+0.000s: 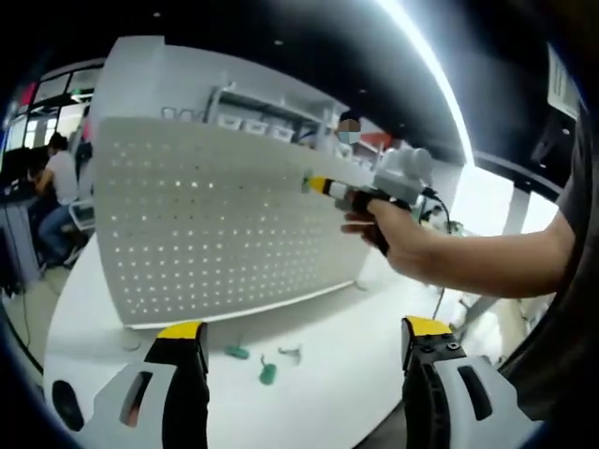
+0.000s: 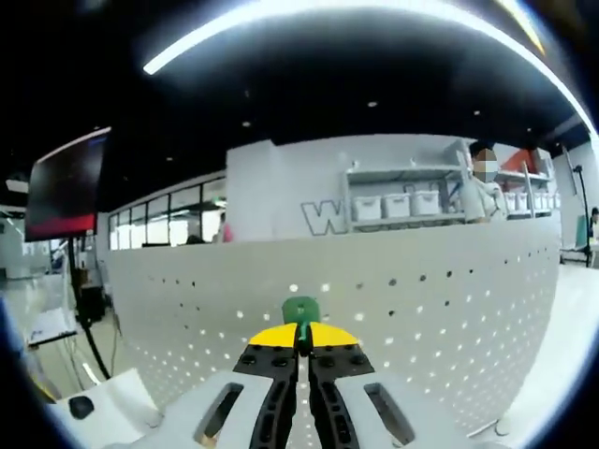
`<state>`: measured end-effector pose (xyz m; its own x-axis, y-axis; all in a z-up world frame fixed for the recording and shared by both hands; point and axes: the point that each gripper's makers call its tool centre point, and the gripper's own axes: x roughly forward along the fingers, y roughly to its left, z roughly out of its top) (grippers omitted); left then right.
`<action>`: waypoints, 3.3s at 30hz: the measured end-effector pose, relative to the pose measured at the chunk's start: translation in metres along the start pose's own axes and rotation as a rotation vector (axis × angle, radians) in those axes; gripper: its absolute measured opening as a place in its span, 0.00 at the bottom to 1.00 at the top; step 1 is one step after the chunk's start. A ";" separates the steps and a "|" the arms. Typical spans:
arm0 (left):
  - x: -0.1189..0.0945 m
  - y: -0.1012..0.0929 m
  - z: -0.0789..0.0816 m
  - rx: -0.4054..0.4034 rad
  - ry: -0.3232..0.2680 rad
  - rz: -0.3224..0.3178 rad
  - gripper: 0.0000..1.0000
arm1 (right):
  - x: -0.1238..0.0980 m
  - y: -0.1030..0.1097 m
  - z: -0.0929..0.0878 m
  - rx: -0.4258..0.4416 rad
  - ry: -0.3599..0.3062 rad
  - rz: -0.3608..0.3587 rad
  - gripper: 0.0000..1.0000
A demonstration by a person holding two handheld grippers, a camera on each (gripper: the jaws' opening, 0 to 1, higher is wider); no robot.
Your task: Insert the hook assembly into the mounting plate slot until the hook locks in place.
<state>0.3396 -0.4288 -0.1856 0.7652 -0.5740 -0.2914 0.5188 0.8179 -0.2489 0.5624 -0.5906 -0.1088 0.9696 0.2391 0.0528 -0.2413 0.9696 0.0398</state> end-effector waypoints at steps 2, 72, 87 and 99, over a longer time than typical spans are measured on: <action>0.000 0.001 0.000 0.001 -0.001 0.002 0.86 | 0.002 -0.003 0.002 0.014 -0.005 -0.009 0.00; -0.006 -0.001 -0.013 -0.017 0.044 0.018 0.85 | -0.038 -0.018 0.015 -0.108 0.048 -0.033 0.18; -0.006 -0.012 -0.027 -0.016 0.079 0.008 0.84 | -0.083 0.001 -0.019 -0.105 0.120 0.033 0.19; -0.008 -0.014 -0.034 -0.012 0.099 0.012 0.82 | -0.121 0.035 -0.081 -0.123 0.264 0.149 0.21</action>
<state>0.3130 -0.4368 -0.2116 0.7295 -0.5657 -0.3843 0.5047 0.8245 -0.2557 0.4400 -0.5819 -0.1944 0.9052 0.3683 -0.2120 -0.3900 0.9181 -0.0703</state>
